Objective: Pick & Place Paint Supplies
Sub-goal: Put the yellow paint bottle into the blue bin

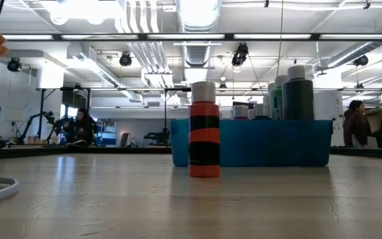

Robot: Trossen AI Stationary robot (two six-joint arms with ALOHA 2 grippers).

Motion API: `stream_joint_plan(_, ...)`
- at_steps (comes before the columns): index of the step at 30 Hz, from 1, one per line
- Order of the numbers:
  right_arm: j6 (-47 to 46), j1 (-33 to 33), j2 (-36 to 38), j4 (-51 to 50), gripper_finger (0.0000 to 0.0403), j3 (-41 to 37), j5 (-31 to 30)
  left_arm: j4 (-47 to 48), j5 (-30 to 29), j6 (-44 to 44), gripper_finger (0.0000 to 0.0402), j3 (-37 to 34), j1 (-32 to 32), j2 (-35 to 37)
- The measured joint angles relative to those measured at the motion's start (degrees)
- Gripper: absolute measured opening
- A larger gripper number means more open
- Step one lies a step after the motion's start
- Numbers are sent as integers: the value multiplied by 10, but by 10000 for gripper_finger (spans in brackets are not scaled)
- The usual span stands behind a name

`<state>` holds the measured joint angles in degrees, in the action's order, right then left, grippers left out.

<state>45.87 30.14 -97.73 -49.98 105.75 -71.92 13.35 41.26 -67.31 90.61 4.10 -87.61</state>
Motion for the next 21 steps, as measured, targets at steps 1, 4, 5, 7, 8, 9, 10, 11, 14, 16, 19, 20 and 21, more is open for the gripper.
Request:
stream_joint_plan(1,11,-3,0,10,136,0,1,0,1,0,289,0,0,0)
stream_joint_plan(4,40,-6,0,42,136,0,17,-1,5,0,289,0,1,-2)
stream_joint_plan(5,49,-7,0,51,136,0,27,-1,7,-1,289,0,1,-3)
stream_joint_plan(7,57,-8,0,63,136,-2,36,0,12,-2,289,0,1,-3)
stream_joint_plan(8,58,-9,0,62,136,-3,36,0,15,-2,289,0,1,-3)
stream_joint_plan(9,58,-9,0,61,136,-3,36,0,17,-2,288,0,1,-3)
stream_joint_plan(10,58,-9,0,62,136,-3,36,0,18,-2,286,0,1,-3)
stream_joint_plan(11,59,-9,0,62,136,-3,36,0,20,-2,282,0,1,-3)
stream_joint_plan(14,71,-9,0,62,136,-4,49,0,27,-1,256,0,2,-3)
stream_joint_plan(16,71,-9,0,62,136,-5,60,0,28,-2,227,0,2,-3)
stream_joint_plan(19,70,-9,1,63,136,-7,60,2,32,-3,170,-1,3,-3)
stream_joint_plan(20,70,-9,1,63,136,-8,60,2,35,-3,150,-1,3,-3)
stream_joint_plan(21,70,-9,1,64,136,-8,60,3,39,-3,128,-1,3,-3)
